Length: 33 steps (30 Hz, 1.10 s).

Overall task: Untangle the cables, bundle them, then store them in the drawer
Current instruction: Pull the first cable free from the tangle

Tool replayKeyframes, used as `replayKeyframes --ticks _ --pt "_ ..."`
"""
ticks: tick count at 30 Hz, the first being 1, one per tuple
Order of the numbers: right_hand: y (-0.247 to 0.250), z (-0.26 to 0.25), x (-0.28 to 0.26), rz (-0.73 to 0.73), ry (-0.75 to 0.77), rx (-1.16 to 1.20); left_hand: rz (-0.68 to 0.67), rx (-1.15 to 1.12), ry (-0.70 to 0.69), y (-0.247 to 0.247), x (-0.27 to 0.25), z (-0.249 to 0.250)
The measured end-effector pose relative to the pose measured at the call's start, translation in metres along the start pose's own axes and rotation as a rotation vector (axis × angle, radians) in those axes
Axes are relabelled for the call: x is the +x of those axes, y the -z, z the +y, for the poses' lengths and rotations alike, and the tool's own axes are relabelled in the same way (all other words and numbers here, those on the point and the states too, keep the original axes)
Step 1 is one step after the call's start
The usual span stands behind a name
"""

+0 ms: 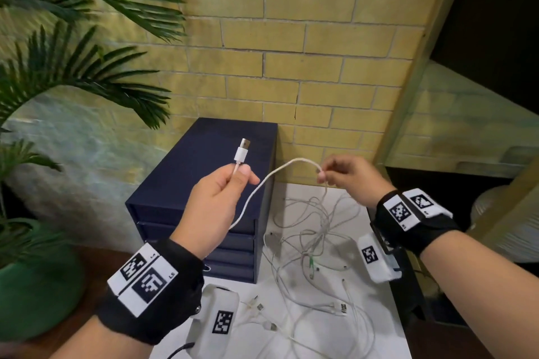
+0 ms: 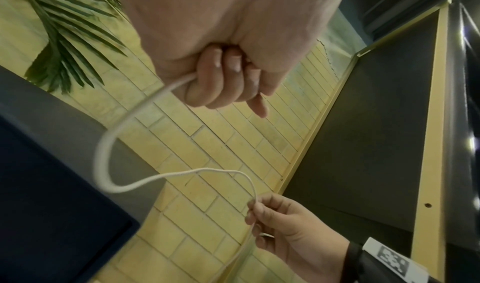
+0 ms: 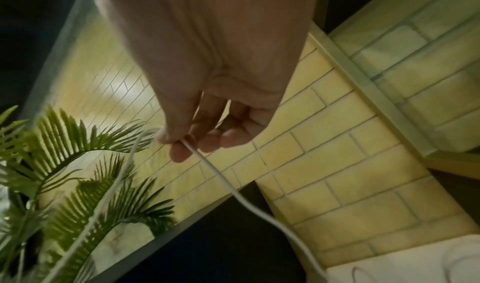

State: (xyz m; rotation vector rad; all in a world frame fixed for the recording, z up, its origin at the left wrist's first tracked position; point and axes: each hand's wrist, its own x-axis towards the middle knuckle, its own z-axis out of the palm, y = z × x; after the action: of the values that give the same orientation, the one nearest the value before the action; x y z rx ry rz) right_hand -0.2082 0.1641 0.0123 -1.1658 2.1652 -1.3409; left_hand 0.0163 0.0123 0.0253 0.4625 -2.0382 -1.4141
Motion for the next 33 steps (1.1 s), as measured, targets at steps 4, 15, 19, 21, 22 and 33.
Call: replayKeyframes --ticks 4,15,19,21,22,33 --pt "-0.012 -0.003 -0.013 -0.187 0.020 -0.137 -0.024 0.119 -0.012 -0.020 0.000 0.002" --pt "-0.023 -0.010 -0.024 -0.259 0.084 -0.092 -0.083 0.288 0.011 -0.052 -0.005 -0.022" --pt "-0.034 0.026 -0.019 -0.257 -0.011 -0.240 -0.004 0.172 -0.066 -0.046 -0.007 -0.013" --pt "-0.041 0.048 -0.012 -0.221 -0.049 -0.315 0.074 0.116 -0.094 -0.038 -0.005 -0.005" --pt "-0.043 0.059 -0.010 -0.195 -0.097 -0.327 0.110 0.102 -0.100 -0.033 -0.003 -0.002" --pt "-0.040 0.114 0.005 0.168 -0.338 -0.200 0.164 0.122 -0.021 0.001 -0.014 -0.006"
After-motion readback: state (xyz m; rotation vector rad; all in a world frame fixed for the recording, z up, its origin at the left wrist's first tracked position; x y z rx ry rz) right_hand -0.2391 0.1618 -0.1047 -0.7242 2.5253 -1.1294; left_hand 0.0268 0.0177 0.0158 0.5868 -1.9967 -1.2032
